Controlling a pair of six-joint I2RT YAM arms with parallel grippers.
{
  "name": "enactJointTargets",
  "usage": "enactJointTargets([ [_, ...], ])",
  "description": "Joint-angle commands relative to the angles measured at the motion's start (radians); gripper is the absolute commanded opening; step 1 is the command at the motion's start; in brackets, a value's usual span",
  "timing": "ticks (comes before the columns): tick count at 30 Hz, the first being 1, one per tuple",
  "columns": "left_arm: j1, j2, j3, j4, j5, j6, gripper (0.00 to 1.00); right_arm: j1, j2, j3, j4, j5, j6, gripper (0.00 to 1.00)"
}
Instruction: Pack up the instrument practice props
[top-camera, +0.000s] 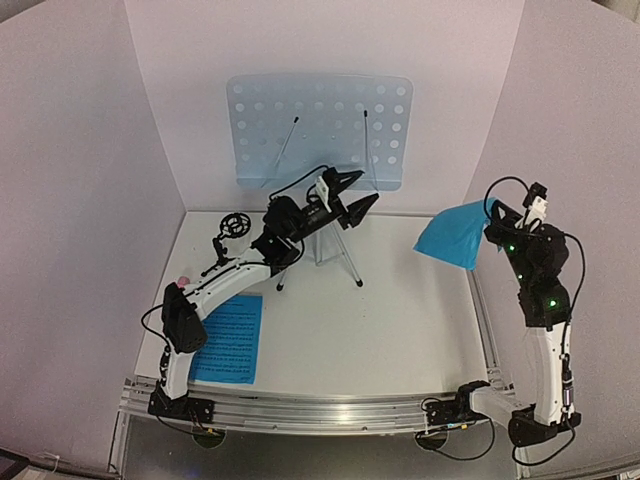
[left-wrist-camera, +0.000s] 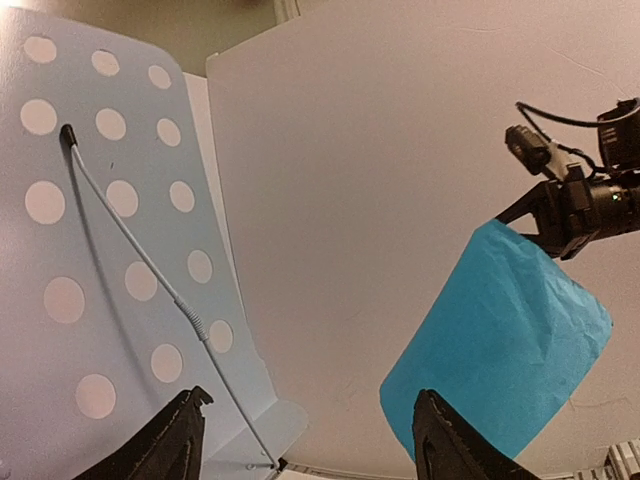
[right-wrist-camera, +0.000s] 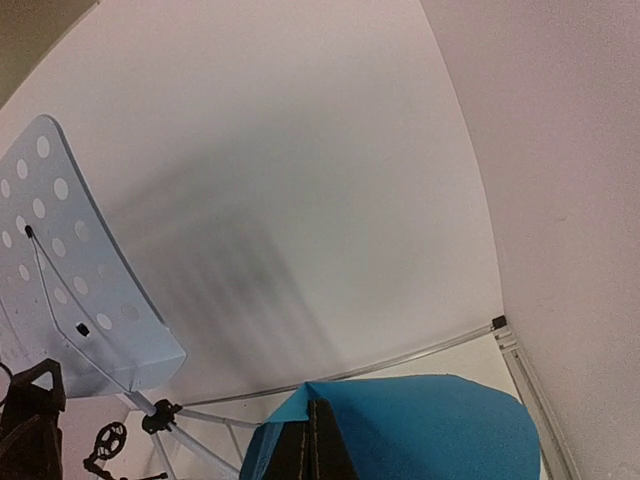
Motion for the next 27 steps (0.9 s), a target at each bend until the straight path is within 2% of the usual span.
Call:
enactJointTargets([
  [1, 0.005, -0.174, -0.128, 0.012, 0.088, 0.094, 0.73, 0.002, 0.005, -0.056, -0.061, -0.093, 0.113, 0.00],
  [4, 0.004, -0.301, -0.269, -0.009, 0.161, 0.165, 0.75, 0.004, 0.009, -0.091, -0.079, -0.146, 0.179, 0.00],
  [10, 0.005, -0.595, -0.577, -0.342, 0.232, 0.364, 0.80, 0.059, 0.006, -0.155, -0.129, -0.199, 0.334, 0.00],
  [13, 0.005, -0.724, -0.755, -0.429, 0.173, 0.415, 0.82, 0.207, 0.038, -0.174, -0.156, -0.142, 0.428, 0.00],
  [16, 0.006, -0.833, -0.883, -0.476, 0.034, 0.408, 0.83, 0.368, 0.158, -0.134, -0.239, -0.128, 0.514, 0.00],
  [18, 0.015, -0.918, -0.934, -0.572, -0.042, 0.376, 0.83, 0.473, 0.261, -0.086, -0.298, -0.200, 0.565, 0.00],
  [21, 0.042, -1.024, -0.969, -0.728, -0.100, 0.306, 0.84, 0.558, 0.403, -0.040, -0.334, -0.400, 0.650, 0.00],
  [24, 0.078, -1.105, -0.994, -0.892, -0.080, 0.252, 0.84, 0.602, 0.527, 0.002, -0.348, -0.561, 0.715, 0.00],
  [27, 0.106, -1.177, -1.034, -0.986, -0.090, 0.220, 0.86, 0.611, 0.613, 0.050, -0.367, -0.667, 0.778, 0.00],
])
